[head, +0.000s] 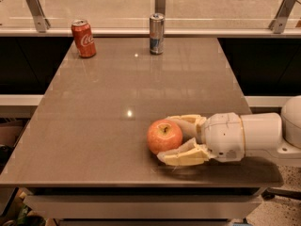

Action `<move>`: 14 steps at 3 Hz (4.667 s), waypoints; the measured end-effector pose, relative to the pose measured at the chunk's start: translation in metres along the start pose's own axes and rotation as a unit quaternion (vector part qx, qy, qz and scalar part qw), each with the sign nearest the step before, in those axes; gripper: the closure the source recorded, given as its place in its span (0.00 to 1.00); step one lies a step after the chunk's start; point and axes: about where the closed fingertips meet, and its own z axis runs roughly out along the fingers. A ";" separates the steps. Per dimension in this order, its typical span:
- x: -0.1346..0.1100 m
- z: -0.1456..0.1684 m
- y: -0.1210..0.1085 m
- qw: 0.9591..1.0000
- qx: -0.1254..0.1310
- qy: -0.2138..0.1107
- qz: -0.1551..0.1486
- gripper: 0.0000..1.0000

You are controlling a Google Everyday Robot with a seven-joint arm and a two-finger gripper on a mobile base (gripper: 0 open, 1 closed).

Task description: Move apple near coke can

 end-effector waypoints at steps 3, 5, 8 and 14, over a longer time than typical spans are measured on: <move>-0.039 0.014 -0.023 1.000 0.006 0.031 0.000 1.00; -0.083 0.052 -0.065 0.997 0.047 0.057 0.008 1.00; -0.117 0.127 -0.137 0.994 0.067 0.080 0.010 1.00; -0.100 0.201 -0.229 0.993 0.114 0.031 -0.005 1.00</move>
Offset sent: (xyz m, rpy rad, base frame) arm 0.0217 0.0145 0.0301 -0.0570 0.0216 0.0058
